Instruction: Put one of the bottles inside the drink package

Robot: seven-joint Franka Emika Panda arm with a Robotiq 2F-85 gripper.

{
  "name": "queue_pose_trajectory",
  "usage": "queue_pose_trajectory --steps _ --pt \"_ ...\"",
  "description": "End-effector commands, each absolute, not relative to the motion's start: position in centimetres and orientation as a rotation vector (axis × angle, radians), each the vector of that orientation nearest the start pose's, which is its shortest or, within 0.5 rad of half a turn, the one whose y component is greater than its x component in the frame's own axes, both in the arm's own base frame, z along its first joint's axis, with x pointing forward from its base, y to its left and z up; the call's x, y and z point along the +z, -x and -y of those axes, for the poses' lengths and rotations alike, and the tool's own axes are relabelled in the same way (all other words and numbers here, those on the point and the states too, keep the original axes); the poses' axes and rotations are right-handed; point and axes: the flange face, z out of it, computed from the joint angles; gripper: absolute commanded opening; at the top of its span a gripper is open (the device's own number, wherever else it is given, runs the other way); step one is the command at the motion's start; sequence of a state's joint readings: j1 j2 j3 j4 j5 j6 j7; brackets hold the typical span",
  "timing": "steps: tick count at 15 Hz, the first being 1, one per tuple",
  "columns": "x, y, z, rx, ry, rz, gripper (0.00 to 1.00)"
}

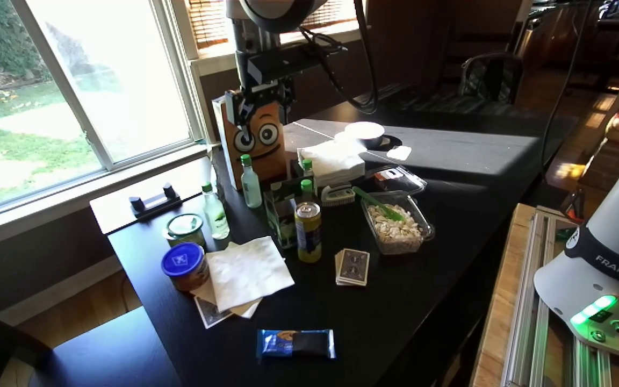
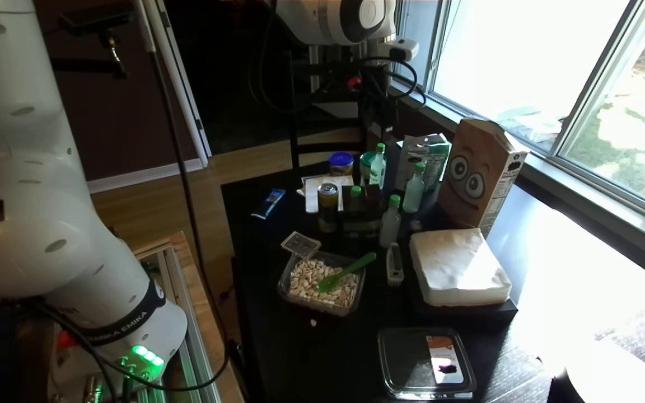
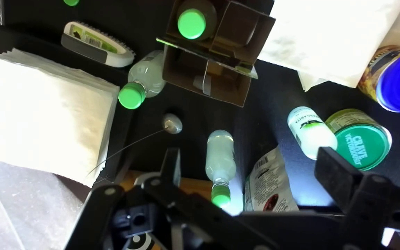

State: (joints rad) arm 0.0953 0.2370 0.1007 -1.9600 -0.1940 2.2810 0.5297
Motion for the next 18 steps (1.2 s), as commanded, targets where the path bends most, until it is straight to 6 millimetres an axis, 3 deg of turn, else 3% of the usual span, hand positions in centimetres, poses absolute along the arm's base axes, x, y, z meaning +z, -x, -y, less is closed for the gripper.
queue_pose_trajectory --steps 1,5,18 --pt "36.5 -60.1 -11.2 -0.202 3.206 -0.350 1.00" --pt "36.2 -60.6 -11.6 -0.213 3.172 -0.401 1.00" --pt "28.5 -71.4 -11.3 -0.437 3.210 -0.469 1.00"
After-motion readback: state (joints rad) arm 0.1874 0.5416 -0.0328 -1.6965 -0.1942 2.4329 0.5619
